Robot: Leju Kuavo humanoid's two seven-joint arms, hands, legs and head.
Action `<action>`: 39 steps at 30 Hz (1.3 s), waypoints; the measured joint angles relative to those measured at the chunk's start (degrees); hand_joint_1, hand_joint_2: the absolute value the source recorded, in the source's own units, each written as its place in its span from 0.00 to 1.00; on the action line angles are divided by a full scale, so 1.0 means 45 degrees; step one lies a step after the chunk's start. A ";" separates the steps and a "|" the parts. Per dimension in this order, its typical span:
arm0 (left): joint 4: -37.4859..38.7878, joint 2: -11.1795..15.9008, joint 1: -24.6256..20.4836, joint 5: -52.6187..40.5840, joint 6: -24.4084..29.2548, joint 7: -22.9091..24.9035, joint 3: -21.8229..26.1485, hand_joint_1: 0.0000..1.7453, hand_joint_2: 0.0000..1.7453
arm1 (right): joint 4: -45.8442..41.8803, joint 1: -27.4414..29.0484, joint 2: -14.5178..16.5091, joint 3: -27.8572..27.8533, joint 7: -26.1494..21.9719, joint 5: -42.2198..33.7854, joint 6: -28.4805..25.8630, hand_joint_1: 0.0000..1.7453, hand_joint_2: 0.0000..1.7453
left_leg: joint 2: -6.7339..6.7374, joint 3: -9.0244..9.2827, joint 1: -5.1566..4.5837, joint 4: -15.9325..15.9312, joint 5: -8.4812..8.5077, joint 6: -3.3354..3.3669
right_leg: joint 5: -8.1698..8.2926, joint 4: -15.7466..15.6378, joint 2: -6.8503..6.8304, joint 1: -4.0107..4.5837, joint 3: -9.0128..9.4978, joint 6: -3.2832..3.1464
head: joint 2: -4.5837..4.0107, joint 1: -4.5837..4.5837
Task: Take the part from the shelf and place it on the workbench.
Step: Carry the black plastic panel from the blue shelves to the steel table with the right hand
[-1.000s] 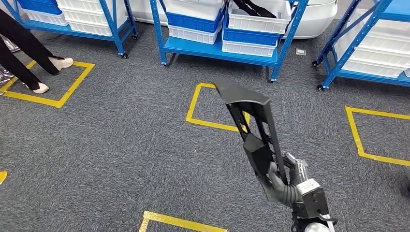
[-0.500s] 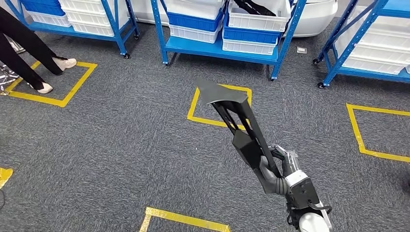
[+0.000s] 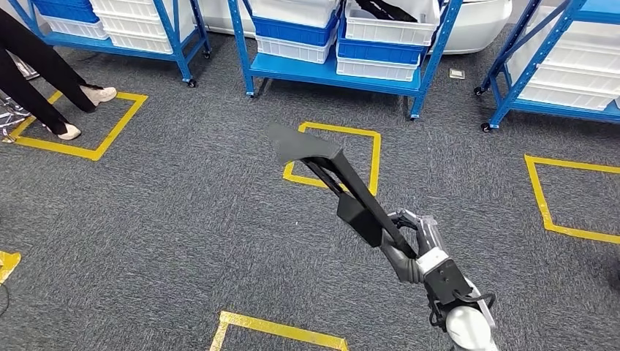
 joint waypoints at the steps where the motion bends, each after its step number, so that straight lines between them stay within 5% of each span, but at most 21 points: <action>1: 0.0002 -0.0017 -0.0002 0.0068 0.0047 0.0045 0.0000 0.00 1.00 | 0.0046 -0.0140 -0.0026 0.0005 -0.0010 0.0015 0.0044 1.00 1.00 | 0.0000 0.0038 0.0032 -0.0136 0.0078 0.0048 | -0.0088 0.0107 -0.0001 0.0023 -0.0066 0.0014 | 0.0000 0.0005; 3: 0.0012 -0.0046 -0.0012 0.0251 0.0186 0.0153 0.0000 0.00 1.00 | 0.0184 -0.0443 -0.0098 0.0016 -0.0026 0.0043 0.0109 1.00 1.00 | 0.0005 0.0078 0.0111 -0.0362 0.0239 0.0151 | -0.0625 0.1052 0.0010 0.0032 -0.0534 -0.0027 | 0.0000 0.0041; 5: 0.0032 -0.0047 -0.0016 0.0442 0.0329 0.0242 0.0000 0.00 1.00 | 0.0417 -0.0744 -0.0204 0.0021 -0.0035 0.0034 0.0203 1.00 1.00 | -0.0021 0.0003 0.0101 -0.0384 0.0301 0.0180 | -0.1385 0.2805 0.0020 -0.0060 -0.1359 -0.0029 | -0.0001 0.0070; 7: 0.0051 -0.0051 -0.0006 0.0551 0.0398 0.0289 0.0000 0.00 1.00 | 0.0642 -0.0960 -0.0329 0.0016 -0.0036 -0.0016 0.0286 1.00 1.00 | -0.0095 -0.0058 0.0113 -0.0370 0.0342 0.0132 | -0.1613 0.3734 0.0019 -0.0174 -0.1778 0.0167 | -0.0001 0.0081; 8: 0.0058 -0.0055 -0.0002 0.0589 0.0418 0.0303 0.0000 0.00 1.00 | 0.0728 -0.1044 -0.0389 0.0015 -0.0036 -0.0045 0.0313 1.00 1.00 | -0.0153 -0.0077 0.0132 -0.0350 0.0361 0.0097 | -0.1407 0.3439 0.0019 -0.0238 -0.1615 0.0326 | -0.0001 0.0087; 11: 0.0087 -0.0042 -0.0009 0.0754 0.0543 0.0323 0.0000 0.00 1.00 | 0.0990 -0.1444 -0.0547 0.0008 -0.0039 -0.0192 0.0489 1.00 1.00 | -0.0332 -0.0212 0.0175 -0.0110 0.0335 -0.0108 | -0.0375 0.0854 0.0179 -0.0420 -0.0360 0.0694 | 0.0000 0.0106; 13: 0.0123 -0.0001 -0.0014 0.0933 0.0699 0.0325 -0.0001 0.00 1.00 | 0.1228 -0.1818 -0.0710 -0.0030 -0.0040 -0.0298 0.0646 1.00 1.00 | -0.0422 -0.0365 0.0128 0.0039 0.0337 -0.0294 | -0.0156 0.0227 0.0261 -0.0372 -0.0106 0.0531 | 0.0000 0.0102; 16: 0.0201 0.0035 0.0048 0.1091 0.0836 0.0333 -0.0016 0.00 1.00 | 0.1538 -0.2293 -0.0957 -0.0112 -0.0041 -0.0391 0.0771 1.00 1.00 | -0.0442 -0.0555 0.0180 0.0163 0.0348 -0.0499 | -0.0001 0.0309 0.0135 -0.0380 -0.0229 0.0157 | -0.0001 0.0064; 19: 0.0259 0.0062 0.0072 0.1062 0.0748 0.0363 -0.0128 0.00 1.00 | 0.1671 -0.2477 -0.1087 -0.0152 -0.0049 -0.0475 0.0777 1.00 1.00 | -0.0204 -0.1301 0.0236 0.1844 -0.0735 -0.0617 | 0.0112 0.0294 -0.0039 -0.0388 -0.0308 -0.0135 | -0.0001 0.0016; 21: 0.0268 0.0055 0.0075 0.0994 0.0634 0.0429 -0.0258 0.00 1.00 | 0.1715 -0.2396 -0.1130 -0.0182 -0.0058 -0.0534 0.0773 1.00 1.00 | -0.0141 -0.2021 0.0237 0.3551 -0.1513 -0.0658 | 0.0128 0.0300 -0.0179 -0.0323 -0.0367 -0.0198 | -0.0001 -0.0005; 22: 0.0271 0.0049 0.0084 0.0961 0.0599 0.0471 -0.0326 0.00 1.00 | 0.1731 -0.2320 -0.1143 -0.0200 -0.0065 -0.0559 0.0770 1.00 1.00 | -0.0119 -0.2150 0.0237 0.3937 -0.1604 -0.0654 | 0.0133 0.0304 -0.0255 -0.0296 -0.0383 -0.0208 | -0.0001 -0.0004; 23: 0.0272 0.0041 0.0092 0.0931 0.0574 0.0511 -0.0398 0.00 1.00 | 0.1737 -0.2242 -0.1149 -0.0216 -0.0072 -0.0580 0.0767 1.00 1.00 | -0.0088 -0.2009 0.0237 0.3785 -0.1449 -0.0632 | 0.0132 0.0307 -0.0322 -0.0281 -0.0386 -0.0206 | -0.0001 -0.0004; 26: 0.0279 0.0046 0.0085 0.0888 0.0550 0.0620 -0.0607 0.00 1.00 | 0.1714 -0.2086 -0.1156 -0.0261 -0.0086 -0.0608 0.0764 1.00 1.00 | 0.0178 -0.0567 0.0199 0.1316 -0.0431 -0.0501 | 0.0120 0.0318 -0.0474 -0.0216 -0.0364 -0.0180 | -0.0001 -0.0009; 28: 0.0281 0.0046 0.0064 0.0886 0.0545 0.0670 -0.0737 0.00 1.00 | 0.1673 -0.2009 -0.1152 -0.0333 -0.0101 -0.0615 0.0764 1.00 1.00 | 0.0289 -0.0125 0.0109 0.0426 -0.0244 -0.0408 | 0.0118 0.0320 -0.0554 -0.0133 -0.0394 -0.0115 | -0.0001 0.0002; 32: 0.0285 0.0027 0.0063 0.0904 0.0539 0.0714 -0.0962 0.00 1.00 | 0.1547 -0.1794 -0.1139 -0.0458 -0.0117 -0.0623 0.0764 1.00 1.00 | 0.0070 -0.0136 0.0008 0.0228 -0.0128 -0.0083 | -0.0031 0.0467 -0.0561 -0.0084 -0.0508 0.0140 | 0.0000 0.0024; 34: 0.0288 0.0022 0.0048 0.0900 0.0521 0.0716 -0.1063 0.00 1.00 | 0.1481 -0.1682 -0.1146 -0.0536 -0.0120 -0.0634 0.0764 1.00 1.00 | -0.0037 -0.0134 0.0039 0.0123 -0.0024 0.0097 | -0.0686 0.1655 -0.0269 -0.0117 -0.1067 0.0091 | -0.0001 0.0051; 37: 0.0290 0.0028 0.0047 0.0837 0.0431 0.0719 -0.1202 0.00 1.00 | 0.1440 -0.1383 -0.1163 -0.0652 -0.0119 -0.0638 0.0760 1.00 1.00 | -0.0270 -0.0198 0.0005 0.0124 0.0016 0.0177 | -0.1553 0.3959 -0.0052 -0.0105 -0.2143 0.0075 | -0.0001 0.0076; 39: 0.0290 0.0016 0.0051 0.0785 0.0366 0.0721 -0.1312 0.00 1.00 | 0.1359 -0.1163 -0.1167 -0.0732 -0.0119 -0.0628 0.0747 1.00 1.00 | -0.0464 -0.0206 -0.0025 0.0138 0.0035 0.0184 | -0.1223 0.3495 0.0000 -0.0093 -0.1880 0.0235 | -0.0001 0.0078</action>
